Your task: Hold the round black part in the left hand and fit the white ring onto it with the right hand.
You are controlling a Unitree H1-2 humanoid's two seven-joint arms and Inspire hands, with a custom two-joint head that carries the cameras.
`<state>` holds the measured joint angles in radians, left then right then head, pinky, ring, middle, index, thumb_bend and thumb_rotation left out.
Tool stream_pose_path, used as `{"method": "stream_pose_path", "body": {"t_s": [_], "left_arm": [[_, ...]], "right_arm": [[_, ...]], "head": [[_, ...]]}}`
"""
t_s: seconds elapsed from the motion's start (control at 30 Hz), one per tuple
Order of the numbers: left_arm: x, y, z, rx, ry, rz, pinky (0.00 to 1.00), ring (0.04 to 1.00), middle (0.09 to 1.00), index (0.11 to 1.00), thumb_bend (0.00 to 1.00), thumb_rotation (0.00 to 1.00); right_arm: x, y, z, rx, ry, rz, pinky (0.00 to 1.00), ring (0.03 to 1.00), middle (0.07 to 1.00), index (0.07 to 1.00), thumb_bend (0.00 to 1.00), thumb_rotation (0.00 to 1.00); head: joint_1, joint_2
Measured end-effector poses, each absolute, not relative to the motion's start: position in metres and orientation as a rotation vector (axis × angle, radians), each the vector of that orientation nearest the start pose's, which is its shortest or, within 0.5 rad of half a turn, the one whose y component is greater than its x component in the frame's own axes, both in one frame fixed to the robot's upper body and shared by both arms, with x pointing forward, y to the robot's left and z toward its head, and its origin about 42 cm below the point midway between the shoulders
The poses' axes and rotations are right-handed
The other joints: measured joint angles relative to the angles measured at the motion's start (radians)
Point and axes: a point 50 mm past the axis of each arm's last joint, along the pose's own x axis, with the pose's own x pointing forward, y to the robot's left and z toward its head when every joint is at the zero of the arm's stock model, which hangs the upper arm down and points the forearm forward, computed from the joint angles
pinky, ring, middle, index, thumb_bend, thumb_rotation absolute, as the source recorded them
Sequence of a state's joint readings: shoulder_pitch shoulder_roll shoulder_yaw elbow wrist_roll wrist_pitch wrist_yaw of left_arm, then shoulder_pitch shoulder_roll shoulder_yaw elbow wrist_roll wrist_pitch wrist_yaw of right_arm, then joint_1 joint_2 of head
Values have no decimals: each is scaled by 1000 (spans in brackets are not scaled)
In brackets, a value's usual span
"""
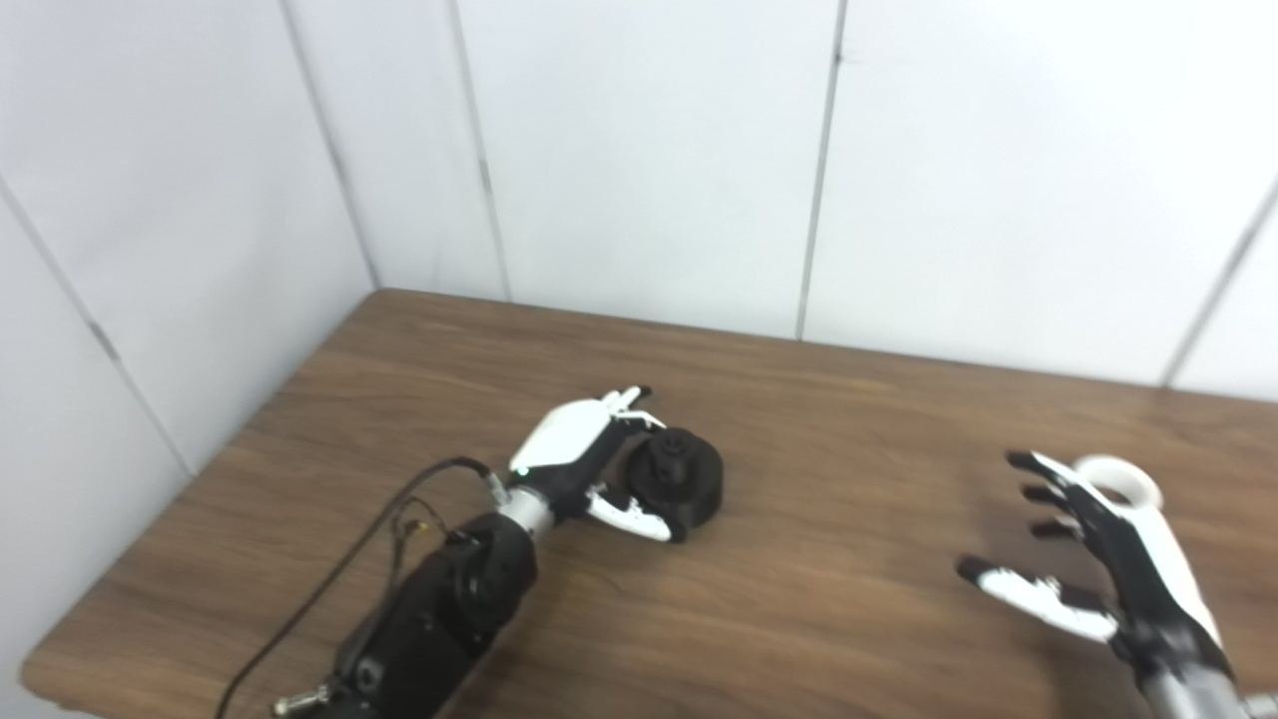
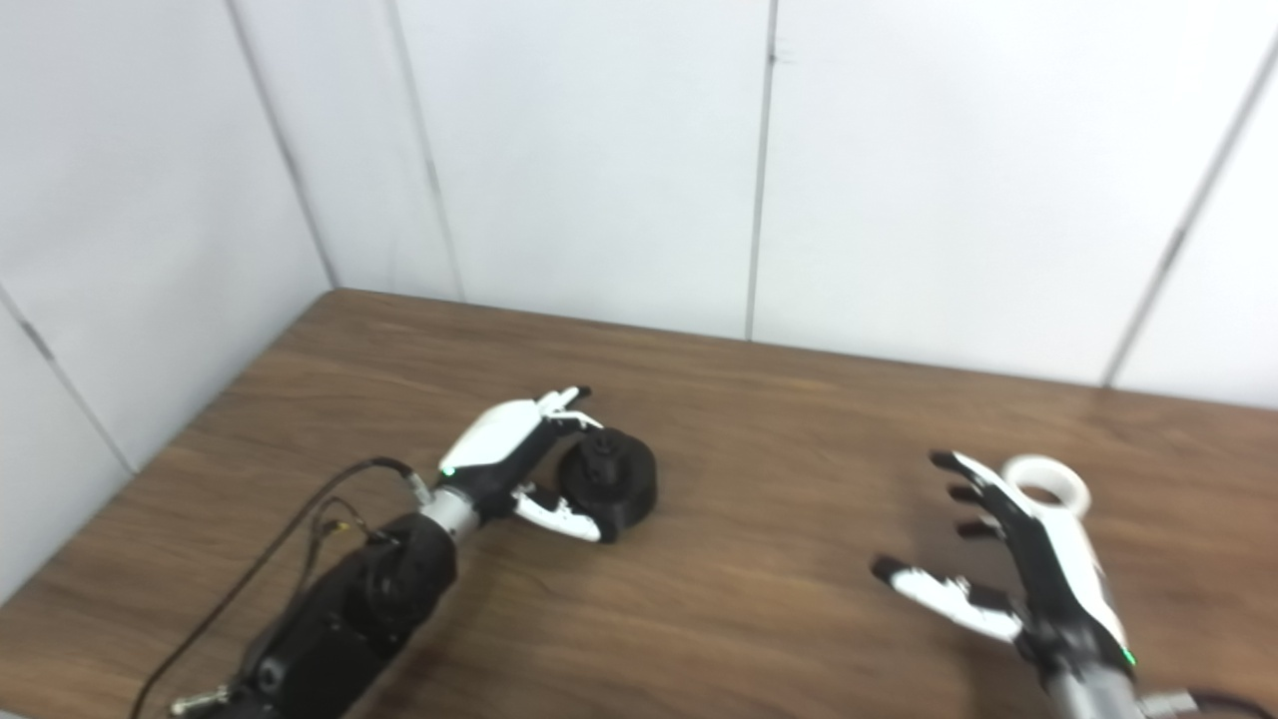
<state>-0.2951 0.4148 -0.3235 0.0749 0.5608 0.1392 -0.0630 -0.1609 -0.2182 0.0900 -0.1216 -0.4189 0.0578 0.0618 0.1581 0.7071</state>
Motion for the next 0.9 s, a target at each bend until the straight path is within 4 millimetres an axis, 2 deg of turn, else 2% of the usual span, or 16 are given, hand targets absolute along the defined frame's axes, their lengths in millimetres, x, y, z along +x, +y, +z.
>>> {"method": "stream_pose_path", "body": {"t_s": [0.17,0.23,0.3,0.57,0.9], "left_arm": [[354,236,149,995,-102,-306,983,1000,1000,676,944,277],[348,231,147,973,-115,-324,985,1000,1000,676,948,281],[341,228,147,959,-125,-334,994,1000,1000,673,945,272],[318,211,145,915,-163,-413,1000,1000,1000,681,930,315],[311,197,146,891,-182,-482,998,1000,1000,682,952,340]], "right_arm": [[328,-233,179,-642,-243,96,687,826,894,845,818,451],[328,-230,180,-641,-243,90,684,824,893,846,822,460],[327,-226,184,-644,-249,86,677,820,892,845,823,469],[325,-216,188,-630,-232,61,719,849,901,852,823,489],[322,-213,192,-631,-245,46,707,849,895,847,818,452]], "head": [[-64,23],[-65,23],[-104,35],[-193,55],[-262,63]]}}
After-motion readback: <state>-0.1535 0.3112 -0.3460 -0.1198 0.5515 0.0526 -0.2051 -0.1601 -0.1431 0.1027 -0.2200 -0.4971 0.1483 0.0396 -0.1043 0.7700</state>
